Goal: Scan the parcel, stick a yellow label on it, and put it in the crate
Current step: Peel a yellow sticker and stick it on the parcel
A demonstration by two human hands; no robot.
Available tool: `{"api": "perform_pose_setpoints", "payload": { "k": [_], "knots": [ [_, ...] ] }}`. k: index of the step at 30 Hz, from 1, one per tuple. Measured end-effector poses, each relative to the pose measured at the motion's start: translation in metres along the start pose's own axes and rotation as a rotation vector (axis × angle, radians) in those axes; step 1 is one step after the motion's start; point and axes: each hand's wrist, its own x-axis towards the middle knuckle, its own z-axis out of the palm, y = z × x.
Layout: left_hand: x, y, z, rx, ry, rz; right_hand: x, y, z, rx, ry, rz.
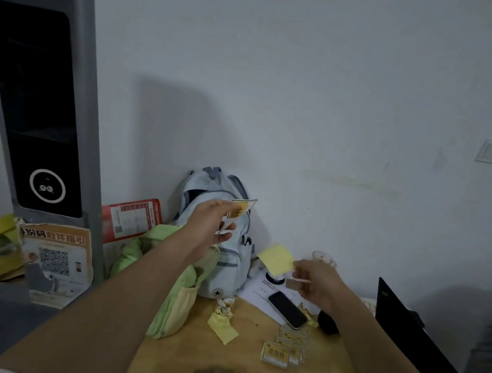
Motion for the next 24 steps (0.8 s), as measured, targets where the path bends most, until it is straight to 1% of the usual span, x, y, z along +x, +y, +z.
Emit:
{"api": "perform_pose_setpoints", "payload": {
  "k": [2, 5, 8, 11, 13, 15, 17, 21, 24],
  "knots": [
    [0.001, -0.008, -0.009, 0.103, -0.052, -0.019, 0.012, 0.026, -0.004, 0.011, 0.055, 0.079],
    [0.002, -0.025, -0.025, 0.306, -0.144, -0.059, 0.024, 0.072, -0.009, 0.038, 0.079, 0.234],
    [0.004, -0.041, -0.04, 0.387, -0.128, -0.087, 0.035, 0.11, -0.012, 0.144, 0.107, 0.343],
    [0.009, -0.054, -0.052, 0.396, -0.081, -0.111, 0.045, 0.124, -0.019, 0.305, 0.156, 0.316],
    [0.01, -0.061, -0.055, 0.408, -0.074, -0.127, 0.05, 0.123, -0.024, 0.333, 0.148, 0.279],
    [0.009, -0.068, -0.055, 0.408, -0.094, -0.153, 0.049, 0.115, -0.022, 0.257, 0.068, 0.27],
    [0.007, -0.074, -0.05, 0.409, -0.137, -0.181, 0.046, 0.103, -0.013, 0.111, -0.04, 0.261],
    [0.001, -0.084, -0.03, 0.443, -0.209, -0.168, 0.032, 0.076, 0.021, -0.098, -0.261, 0.164],
    [-0.003, -0.089, -0.02, 0.526, -0.235, -0.141, 0.02, 0.067, 0.039, -0.219, -0.314, 0.055]
  ]
}}
